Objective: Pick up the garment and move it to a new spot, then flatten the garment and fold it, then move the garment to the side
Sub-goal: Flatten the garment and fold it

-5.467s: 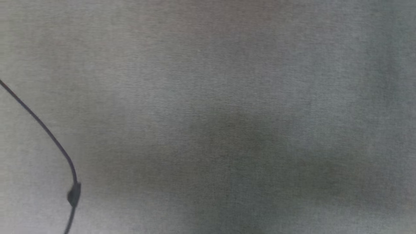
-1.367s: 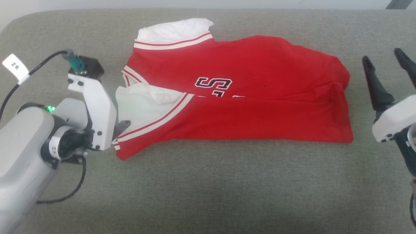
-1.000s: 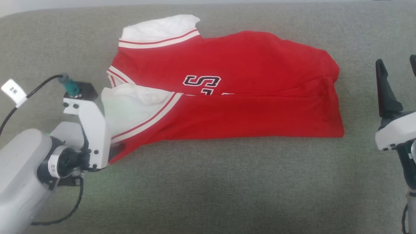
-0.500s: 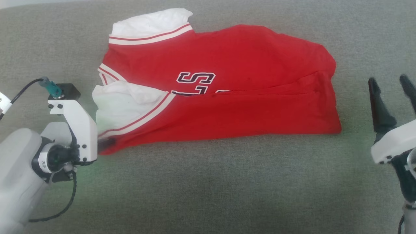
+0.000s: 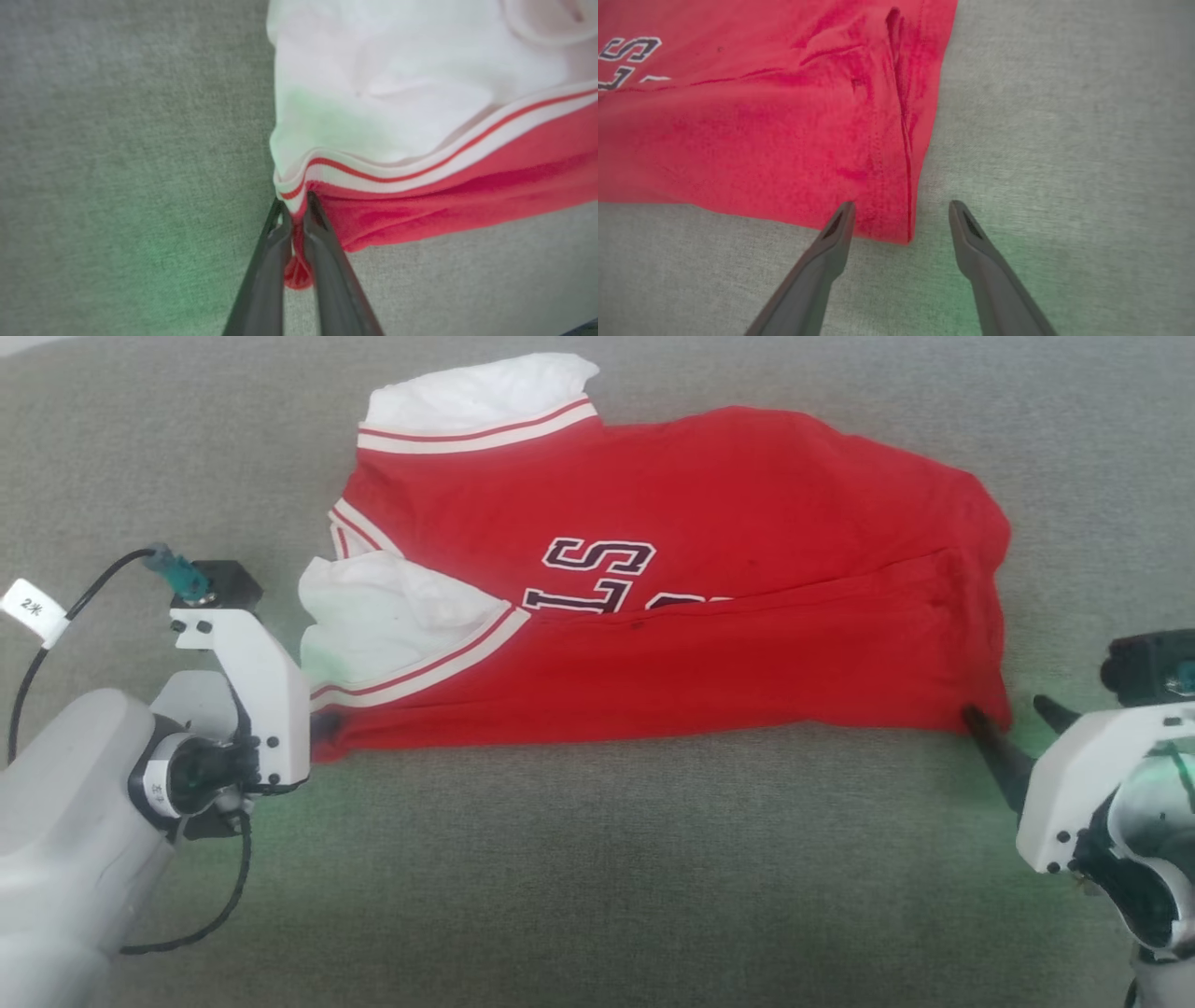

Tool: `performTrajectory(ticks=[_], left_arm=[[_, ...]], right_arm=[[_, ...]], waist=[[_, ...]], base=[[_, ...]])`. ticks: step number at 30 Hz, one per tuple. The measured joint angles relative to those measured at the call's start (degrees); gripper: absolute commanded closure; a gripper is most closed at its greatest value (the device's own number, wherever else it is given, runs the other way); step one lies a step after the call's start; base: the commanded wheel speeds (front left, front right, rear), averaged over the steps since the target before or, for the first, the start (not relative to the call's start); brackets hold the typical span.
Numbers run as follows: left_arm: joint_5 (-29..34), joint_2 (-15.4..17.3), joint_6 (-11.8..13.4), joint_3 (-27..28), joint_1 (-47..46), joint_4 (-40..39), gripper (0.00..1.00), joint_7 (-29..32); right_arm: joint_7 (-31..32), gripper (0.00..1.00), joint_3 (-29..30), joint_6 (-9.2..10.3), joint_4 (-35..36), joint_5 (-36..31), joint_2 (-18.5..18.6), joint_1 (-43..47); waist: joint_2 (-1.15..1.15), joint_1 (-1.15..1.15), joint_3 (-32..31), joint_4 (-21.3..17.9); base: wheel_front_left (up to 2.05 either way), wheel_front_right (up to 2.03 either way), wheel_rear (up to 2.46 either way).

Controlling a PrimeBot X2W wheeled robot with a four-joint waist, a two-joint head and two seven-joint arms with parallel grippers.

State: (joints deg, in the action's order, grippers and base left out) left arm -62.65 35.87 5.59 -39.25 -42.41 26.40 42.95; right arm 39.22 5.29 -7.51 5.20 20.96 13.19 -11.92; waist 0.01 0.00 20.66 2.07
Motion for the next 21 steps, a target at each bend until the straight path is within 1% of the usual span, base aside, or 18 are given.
performTrajectory(ticks=[8, 9, 10, 11, 17, 21], left_arm=[[0.32, -1.68, -0.83, -0.54, -1.31, 0.60, 1.00, -0.73], [0.43, -1.85, -0.90, -0.56, -1.43, 0.63, 1.00, -0.76], [0.62, -2.02, -0.97, -0.59, -1.55, 0.69, 1.00, -0.89], [0.78, -2.29, -1.18, -0.65, -1.66, 0.74, 1.00, -1.23], [0.78, -2.68, -1.57, -0.73, -1.89, 0.67, 1.00, -1.71], [0.78, -2.11, -1.30, -0.80, -1.73, -0.42, 1.00, -1.41]], right_arm=[[8.51, 0.00, -1.53, 0.01, -4.45, -0.71, 1.78, -3.80], [9.56, 0.17, -1.88, 0.01, -5.03, -0.71, 2.21, -4.14], [10.48, 0.54, -2.27, 0.01, -5.37, -0.69, 2.80, -4.49], [11.68, 1.00, -3.31, 0.01, -5.75, -0.48, 4.04, -5.21], [11.84, 1.00, -3.38, -0.07, -6.56, -0.34, 5.36, -6.25], [12.79, 1.00, -3.66, -0.07, -5.69, 0.81, 6.56, -6.17]], waist=[[0.00, 0.00, 1.18, 1.90], [0.00, 0.00, 1.32, 2.10], [0.00, 0.00, 1.43, 2.31], [0.00, 0.00, 1.62, 2.66], [0.00, 0.00, 1.59, 3.52], [0.00, 0.00, 0.92, 3.87]], base=[[0.00, 0.00, 0.00], [0.00, 0.00, 0.00], [0.00, 0.00, 0.00], [0.00, 0.00, 0.00], [0.00, 0.00, 0.00], [0.00, 0.00, 0.00]])
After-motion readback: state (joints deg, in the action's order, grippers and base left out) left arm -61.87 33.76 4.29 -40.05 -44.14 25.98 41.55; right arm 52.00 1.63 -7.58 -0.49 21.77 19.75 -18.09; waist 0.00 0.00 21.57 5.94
